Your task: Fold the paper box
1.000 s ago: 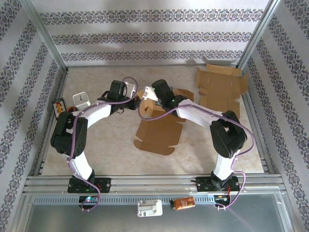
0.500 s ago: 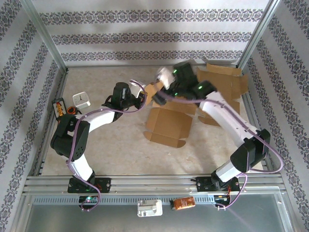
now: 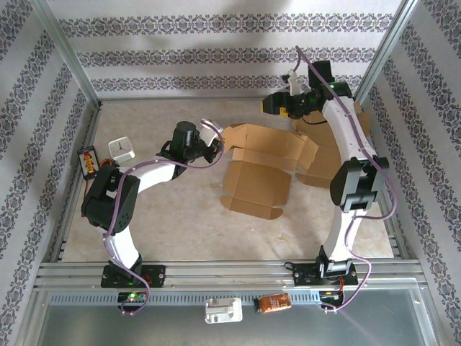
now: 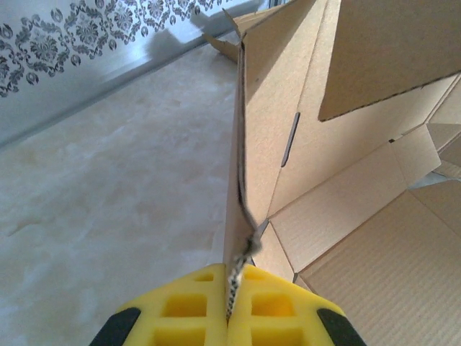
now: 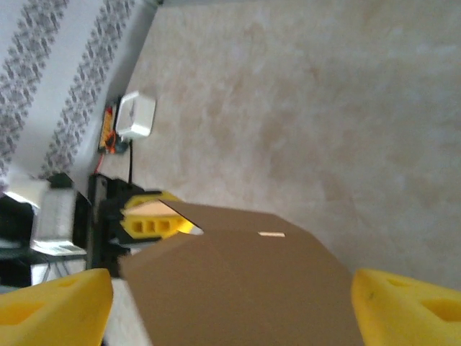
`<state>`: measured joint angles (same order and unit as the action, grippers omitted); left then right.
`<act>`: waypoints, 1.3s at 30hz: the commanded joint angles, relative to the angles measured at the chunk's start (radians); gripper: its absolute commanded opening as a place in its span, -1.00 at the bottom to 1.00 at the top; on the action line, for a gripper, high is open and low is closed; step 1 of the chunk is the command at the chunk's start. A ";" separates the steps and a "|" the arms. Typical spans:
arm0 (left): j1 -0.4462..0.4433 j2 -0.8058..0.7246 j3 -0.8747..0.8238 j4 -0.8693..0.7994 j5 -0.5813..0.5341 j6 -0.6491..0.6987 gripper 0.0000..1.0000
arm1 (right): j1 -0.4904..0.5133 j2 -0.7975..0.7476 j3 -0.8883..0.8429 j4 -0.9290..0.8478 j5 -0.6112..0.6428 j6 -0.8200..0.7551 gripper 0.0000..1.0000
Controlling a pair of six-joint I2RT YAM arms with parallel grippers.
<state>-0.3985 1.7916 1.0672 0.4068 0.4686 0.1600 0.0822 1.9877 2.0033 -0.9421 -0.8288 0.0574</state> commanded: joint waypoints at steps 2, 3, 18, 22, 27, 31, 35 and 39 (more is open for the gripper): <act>-0.010 0.024 0.043 0.009 0.032 0.030 -1.00 | -0.002 0.020 -0.009 -0.128 -0.055 -0.087 0.57; -0.010 0.029 0.051 0.004 0.033 0.031 -1.00 | -0.005 0.019 -0.029 -0.119 -0.053 -0.091 0.54; 0.031 0.102 0.224 -0.171 0.102 -0.032 -1.00 | -0.007 -0.068 -0.277 0.113 -0.026 0.088 0.30; 0.032 0.123 0.282 -0.240 0.143 -0.119 -1.00 | -0.004 -0.094 -0.340 0.218 -0.016 0.180 0.25; 0.032 0.139 0.299 -0.255 0.151 -0.216 -1.00 | 0.006 -0.108 -0.397 0.289 0.008 0.230 0.12; 0.027 0.164 0.334 -0.312 0.172 -0.301 -1.00 | 0.028 -0.129 -0.447 0.332 0.044 0.245 0.06; 0.010 0.134 0.255 -0.248 0.150 -0.364 -1.00 | 0.064 -0.176 -0.528 0.393 0.107 0.248 -0.02; -0.014 0.105 0.166 -0.192 0.118 -0.424 -1.00 | 0.094 -0.231 -0.618 0.452 0.186 0.241 -0.10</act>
<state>-0.3904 1.9541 1.2720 0.1390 0.5797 -0.1684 0.1562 1.7981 1.4395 -0.5285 -0.7403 0.2939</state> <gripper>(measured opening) 0.041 0.454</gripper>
